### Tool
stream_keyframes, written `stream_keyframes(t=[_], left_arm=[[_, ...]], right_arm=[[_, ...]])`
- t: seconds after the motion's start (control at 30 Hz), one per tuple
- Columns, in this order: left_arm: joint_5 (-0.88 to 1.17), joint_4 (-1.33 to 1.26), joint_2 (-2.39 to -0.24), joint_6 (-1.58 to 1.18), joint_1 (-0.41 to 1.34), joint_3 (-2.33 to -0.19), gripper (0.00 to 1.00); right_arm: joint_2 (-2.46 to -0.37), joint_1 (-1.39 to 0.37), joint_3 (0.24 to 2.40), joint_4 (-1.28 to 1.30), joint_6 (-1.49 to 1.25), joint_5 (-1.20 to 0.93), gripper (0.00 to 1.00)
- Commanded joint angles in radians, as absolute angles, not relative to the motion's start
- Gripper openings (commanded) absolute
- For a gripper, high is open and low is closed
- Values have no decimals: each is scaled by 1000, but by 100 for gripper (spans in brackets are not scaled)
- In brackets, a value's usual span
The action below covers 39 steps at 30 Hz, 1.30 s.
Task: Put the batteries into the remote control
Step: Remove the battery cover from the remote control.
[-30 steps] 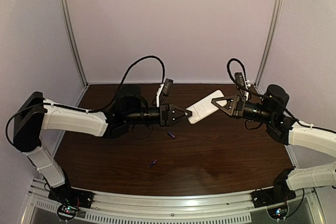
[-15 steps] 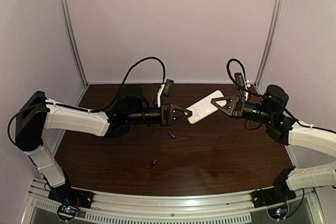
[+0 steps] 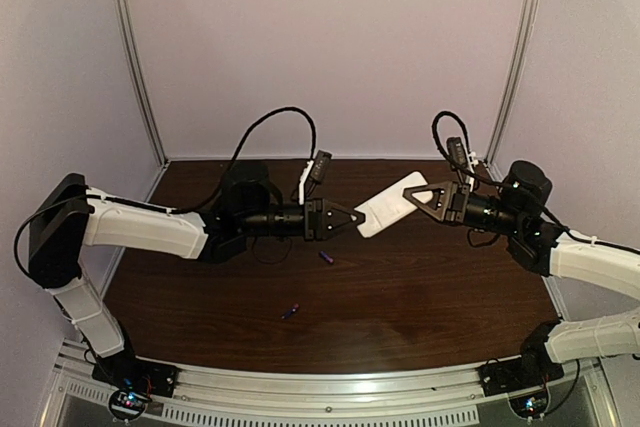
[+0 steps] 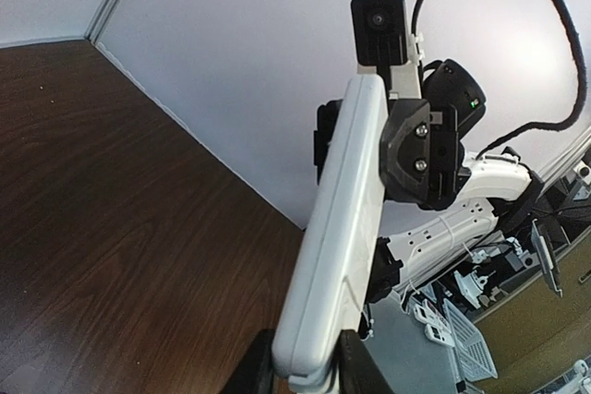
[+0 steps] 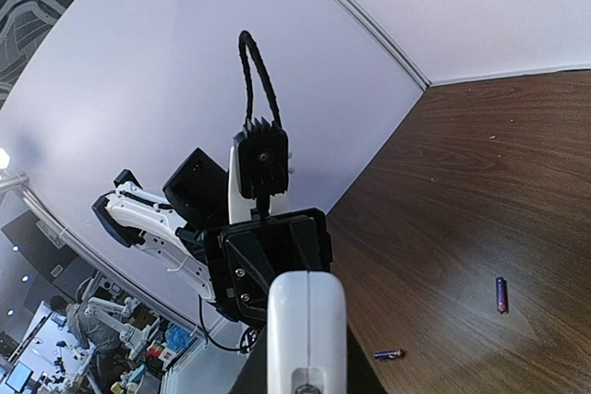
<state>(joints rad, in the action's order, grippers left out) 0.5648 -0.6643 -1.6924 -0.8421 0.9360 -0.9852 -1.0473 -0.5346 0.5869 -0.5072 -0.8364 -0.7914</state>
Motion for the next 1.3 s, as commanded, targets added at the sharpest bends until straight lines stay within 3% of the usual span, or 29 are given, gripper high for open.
stream_keyframes(t=[0.0,0.07,0.17,0.33,0.6,0.83,1.27], left_arm=[[586,-668,-1669,-767,939,-969,20],[597,-661,-1668,-758,940,-972,22],[583,-638,-1666,-763,940,-977,35],[554,-617,-1670,-777,940,-994,42],[536,-605,-1671,-782,939,-993,23],[532,-588,-1665,-779,936,-982,18],[564,-668,-1651,-798,924,-946,0]], right_arm=[[-1041,-526,627,-578,-858,-820,0],[-1042,-524,627,-584,-859,-825,0],[-1040,-524,632,-561,-849,-808,0],[-1056,-522,617,-577,-870,-793,0],[-1049,-523,623,-543,-849,-786,0],[-1041,-523,645,-498,-816,-781,0],[-1029,-504,658,-454,-793,-779,0]])
